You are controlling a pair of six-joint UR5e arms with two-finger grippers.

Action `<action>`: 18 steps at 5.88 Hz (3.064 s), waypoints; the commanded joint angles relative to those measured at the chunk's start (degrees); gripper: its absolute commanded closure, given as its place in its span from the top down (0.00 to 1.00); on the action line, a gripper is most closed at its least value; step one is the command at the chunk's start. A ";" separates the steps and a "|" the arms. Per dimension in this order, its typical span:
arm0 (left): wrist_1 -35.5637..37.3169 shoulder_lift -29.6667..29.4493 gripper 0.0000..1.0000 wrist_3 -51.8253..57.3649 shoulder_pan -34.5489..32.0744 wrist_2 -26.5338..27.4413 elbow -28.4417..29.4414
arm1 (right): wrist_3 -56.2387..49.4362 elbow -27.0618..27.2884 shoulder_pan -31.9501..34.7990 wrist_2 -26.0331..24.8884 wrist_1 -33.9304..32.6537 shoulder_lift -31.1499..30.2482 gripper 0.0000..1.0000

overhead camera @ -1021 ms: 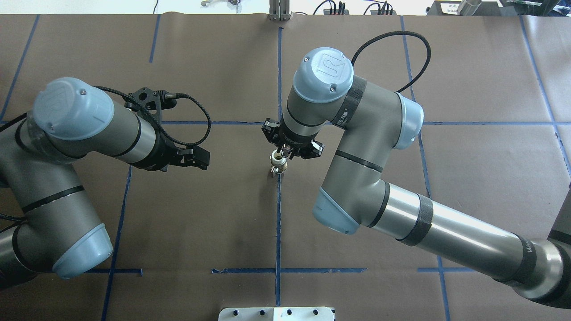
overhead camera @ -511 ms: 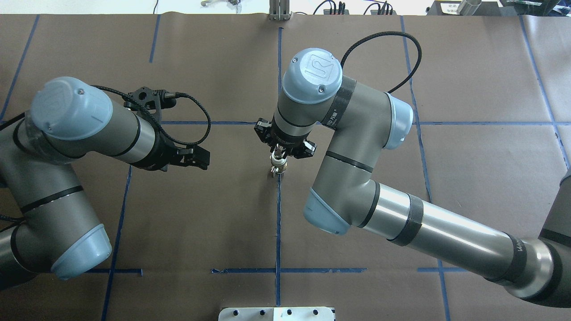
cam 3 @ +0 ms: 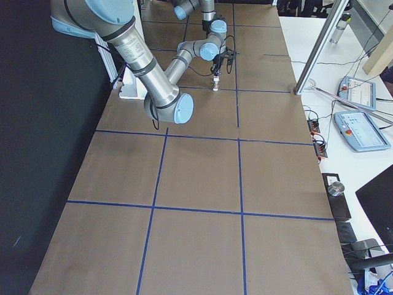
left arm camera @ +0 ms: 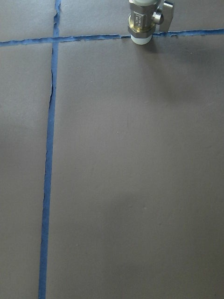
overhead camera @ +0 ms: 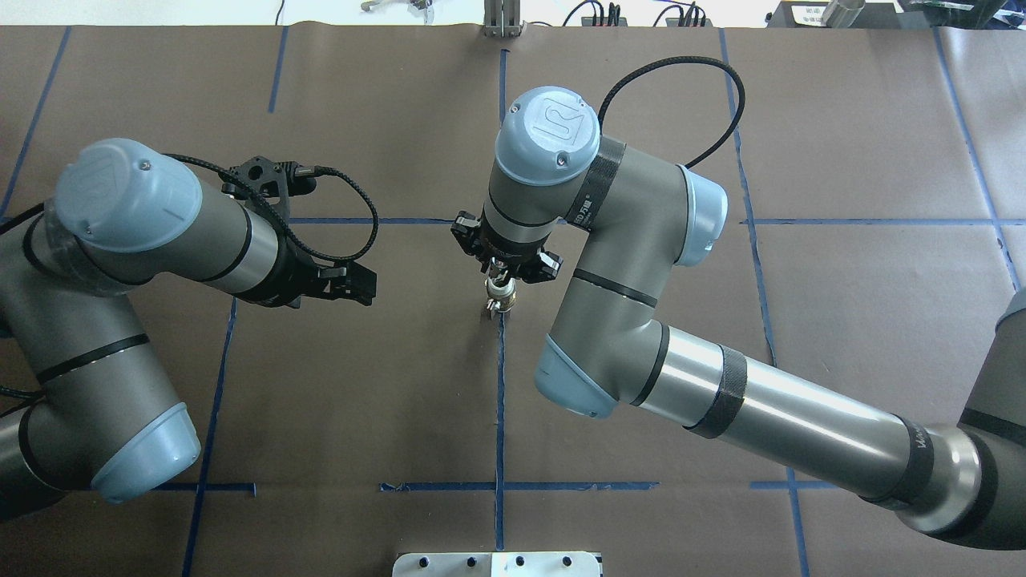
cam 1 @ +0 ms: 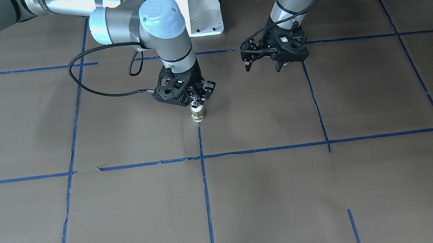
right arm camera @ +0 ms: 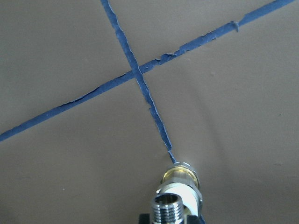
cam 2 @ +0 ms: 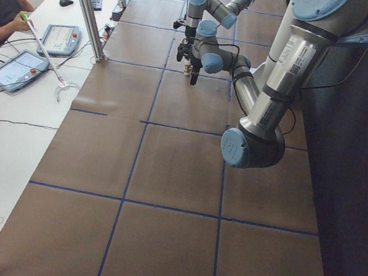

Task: Assemble PPR valve and pipe with both arms
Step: 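Press the chrome valve down into the white fitting with the right gripper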

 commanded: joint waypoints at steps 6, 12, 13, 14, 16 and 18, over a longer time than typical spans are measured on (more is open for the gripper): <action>0.00 -0.09 0.99 0.00 0.05 0.00 0.03 | 0.09 0.46 -0.07 -0.03 -0.33 -0.65 0.00; 0.00 -0.09 0.99 -0.09 0.05 0.00 -0.06 | 0.09 0.19 -0.25 -0.03 -0.15 -0.82 0.12; 0.00 -0.09 0.99 -0.09 0.05 0.00 -0.06 | 0.09 0.19 -0.34 -0.03 -0.15 -0.74 0.28; 0.00 0.00 0.99 -0.09 0.05 0.00 -0.06 | 0.09 0.02 -0.34 -0.03 -0.07 -0.74 0.44; 0.00 -0.09 0.99 -0.09 0.05 0.00 -0.06 | 0.09 0.02 -0.34 -0.03 -0.06 -0.74 0.57; 0.00 -0.09 0.99 -0.09 0.05 0.00 -0.06 | 0.09 0.54 -0.25 -0.20 0.02 -0.74 0.82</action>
